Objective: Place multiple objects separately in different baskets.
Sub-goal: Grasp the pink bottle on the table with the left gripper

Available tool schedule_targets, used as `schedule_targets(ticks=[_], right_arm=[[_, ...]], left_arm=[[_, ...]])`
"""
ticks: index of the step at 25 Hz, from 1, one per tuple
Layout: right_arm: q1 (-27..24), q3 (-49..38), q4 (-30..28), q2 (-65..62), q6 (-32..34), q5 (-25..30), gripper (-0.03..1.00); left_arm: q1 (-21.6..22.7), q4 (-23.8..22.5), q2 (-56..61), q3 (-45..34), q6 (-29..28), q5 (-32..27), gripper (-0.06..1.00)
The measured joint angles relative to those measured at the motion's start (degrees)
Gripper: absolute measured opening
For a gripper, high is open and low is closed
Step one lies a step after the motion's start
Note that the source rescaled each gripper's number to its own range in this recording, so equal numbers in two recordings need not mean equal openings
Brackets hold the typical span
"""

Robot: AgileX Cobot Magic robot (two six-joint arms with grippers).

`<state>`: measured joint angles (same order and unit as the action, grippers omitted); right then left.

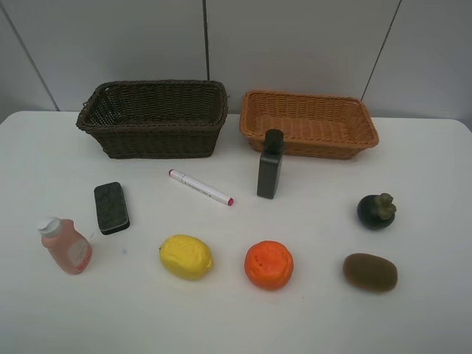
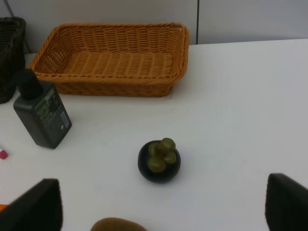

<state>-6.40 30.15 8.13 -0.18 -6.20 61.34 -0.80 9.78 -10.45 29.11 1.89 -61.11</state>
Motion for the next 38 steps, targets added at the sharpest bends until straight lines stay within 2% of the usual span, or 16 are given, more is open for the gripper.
schedule_targets(ticks=[3, 8, 14, 18, 23, 31, 38], right_arm=[[0.0, 0.0, 0.0, 0.0, 0.0, 0.0, 1.0], [0.0, 0.0, 0.0, 0.0, 0.0, 0.0, 1.0], [0.0, 0.0, 0.0, 0.0, 0.0, 0.0, 1.0], [0.0, 0.0, 0.0, 0.0, 0.0, 0.0, 1.0], [0.0, 0.0, 0.0, 0.0, 0.0, 0.0, 1.0], [0.0, 0.0, 0.0, 0.0, 0.0, 0.0, 1.0], [0.0, 0.0, 0.0, 0.0, 0.0, 0.0, 1.0]], left_arm=[[-0.1, -1.0, -8.5, 0.0, -2.3, 0.1, 1.0], [-0.2, -2.1, -27.5, 0.7, -1.9, 0.5, 1.0], [-0.2, -2.2, -49.6, 8.0, -0.6, 0.7, 1.0], [-0.2, -2.1, -60.4, 13.1, 0.9, 1.7, 1.0], [-3.3, -1.3, -69.5, 15.3, 2.4, 3.0, 1.0], [-10.5, -1.3, -77.1, 15.4, 0.5, 10.2, 1.0], [-11.5, -3.6, -81.7, 15.4, -0.9, 13.6, 1.0]])
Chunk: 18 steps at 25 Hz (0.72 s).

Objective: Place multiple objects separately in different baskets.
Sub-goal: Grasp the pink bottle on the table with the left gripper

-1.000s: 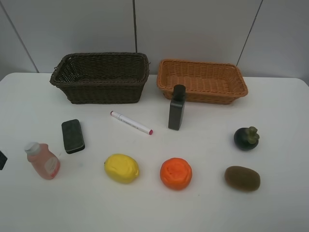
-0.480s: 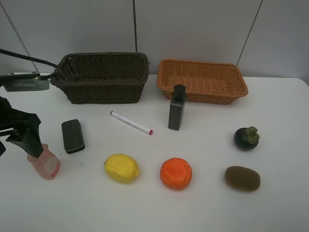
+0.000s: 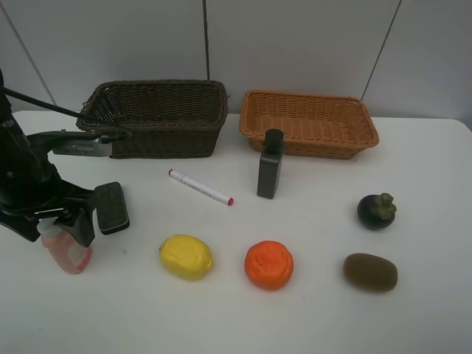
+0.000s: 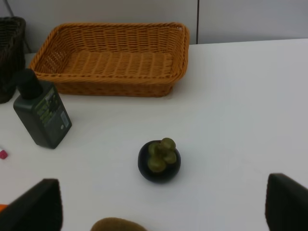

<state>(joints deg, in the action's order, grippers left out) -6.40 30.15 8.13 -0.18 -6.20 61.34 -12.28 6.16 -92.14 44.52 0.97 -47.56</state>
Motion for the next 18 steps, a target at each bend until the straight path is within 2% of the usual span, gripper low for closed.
schedule_targets(ticks=[18], right_arm=[[0.0, 0.0, 0.0, 0.0, 0.0, 0.0, 1.0]], left_arm=[[0.0, -0.7, -7.1, 0.0, 0.0, 3.5, 1.0]])
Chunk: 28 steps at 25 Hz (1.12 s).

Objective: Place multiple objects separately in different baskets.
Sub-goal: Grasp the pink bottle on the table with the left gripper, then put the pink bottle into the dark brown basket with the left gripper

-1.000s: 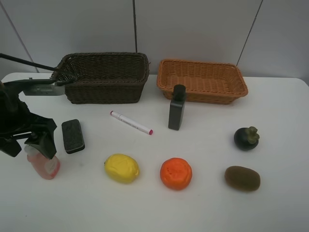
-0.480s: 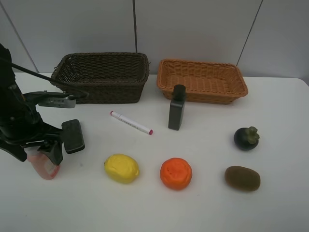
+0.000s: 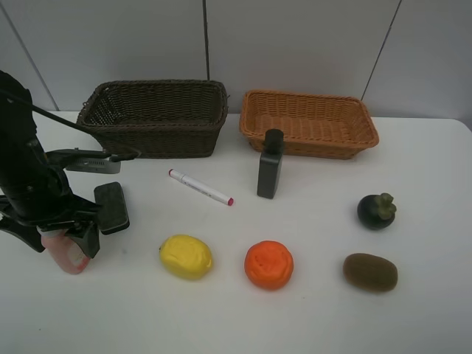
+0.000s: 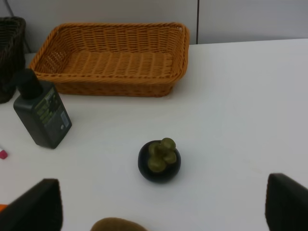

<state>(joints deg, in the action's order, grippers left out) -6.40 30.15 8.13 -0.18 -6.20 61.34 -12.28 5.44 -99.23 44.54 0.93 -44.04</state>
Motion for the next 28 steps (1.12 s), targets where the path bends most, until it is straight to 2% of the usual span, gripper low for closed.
schedule_targets(ticks=[3, 5, 6, 7, 9, 10, 15, 19, 24, 28], right_arm=[[0.0, 0.0, 0.0, 0.0, 0.0, 0.0, 1.0], [0.0, 0.0, 0.0, 0.0, 0.0, 0.0, 1.0], [0.0, 0.0, 0.0, 0.0, 0.0, 0.0, 1.0], [0.0, 0.0, 0.0, 0.0, 0.0, 0.0, 1.0], [0.0, 0.0, 0.0, 0.0, 0.0, 0.0, 1.0], [0.0, 0.0, 0.0, 0.0, 0.0, 0.0, 1.0], [0.0, 0.0, 0.0, 0.0, 0.0, 0.0, 1.0], [0.0, 0.0, 0.0, 0.0, 0.0, 0.0, 1.0], [0.0, 0.0, 0.0, 0.0, 0.0, 0.0, 1.0], [0.0, 0.0, 0.0, 0.0, 0.0, 0.0, 1.0]], left_arm=[[0.0, 0.0, 0.0, 0.0, -0.1, 0.1, 0.99], [0.0, 0.1, 0.0, 0.0, -0.2, 0.1, 0.91], [0.0, 0.1, 0.0, 0.0, -0.3, 0.1, 0.84], [0.0, 0.1, 0.0, 0.0, -0.3, 0.1, 0.71], [0.0, 0.0, 0.0, 0.0, -0.3, 0.1, 0.4], [0.0, 0.0, 0.0, 0.0, -0.3, 0.1, 0.28], [0.0, 0.0, 0.1, 0.3, -0.4, -1.4, 0.28], [0.0, 0.9, 3.0, 4.8, -0.5, -9.7, 0.28], [0.0, 5.0, 7.6, 18.8, -3.0, -21.9, 0.28], [0.0, 4.3, 5.4, 33.4, -5.5, -24.1, 0.28]])
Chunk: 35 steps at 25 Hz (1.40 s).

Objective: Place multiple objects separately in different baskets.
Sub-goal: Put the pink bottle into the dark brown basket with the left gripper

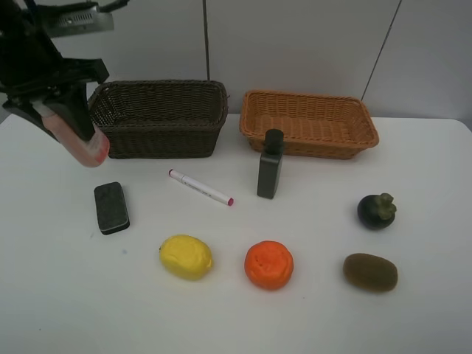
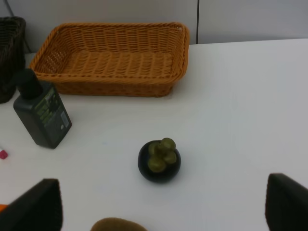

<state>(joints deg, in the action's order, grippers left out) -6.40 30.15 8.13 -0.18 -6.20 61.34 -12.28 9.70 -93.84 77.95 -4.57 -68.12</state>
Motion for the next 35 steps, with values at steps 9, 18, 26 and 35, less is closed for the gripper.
schedule_targets(ticks=[9, 18, 26, 35], right_arm=[[0.0, 0.0, 0.0, 0.0, 0.0, 0.0, 1.0], [0.0, 0.0, 0.0, 0.0, 0.0, 0.0, 1.0], [0.0, 0.0, 0.0, 0.0, 0.0, 0.0, 1.0], [0.0, 0.0, 0.0, 0.0, 0.0, 0.0, 1.0]], left_arm=[[0.1, -3.2, -25.8, 35.8, -1.0, 0.4, 0.28], [0.2, -14.0, -45.4, 56.2, -2.3, -0.6, 0.28], [1.1, -14.5, -48.0, 56.7, -4.0, -0.5, 0.77], [1.5, -9.7, -44.4, 57.4, -6.5, -0.6, 0.88]])
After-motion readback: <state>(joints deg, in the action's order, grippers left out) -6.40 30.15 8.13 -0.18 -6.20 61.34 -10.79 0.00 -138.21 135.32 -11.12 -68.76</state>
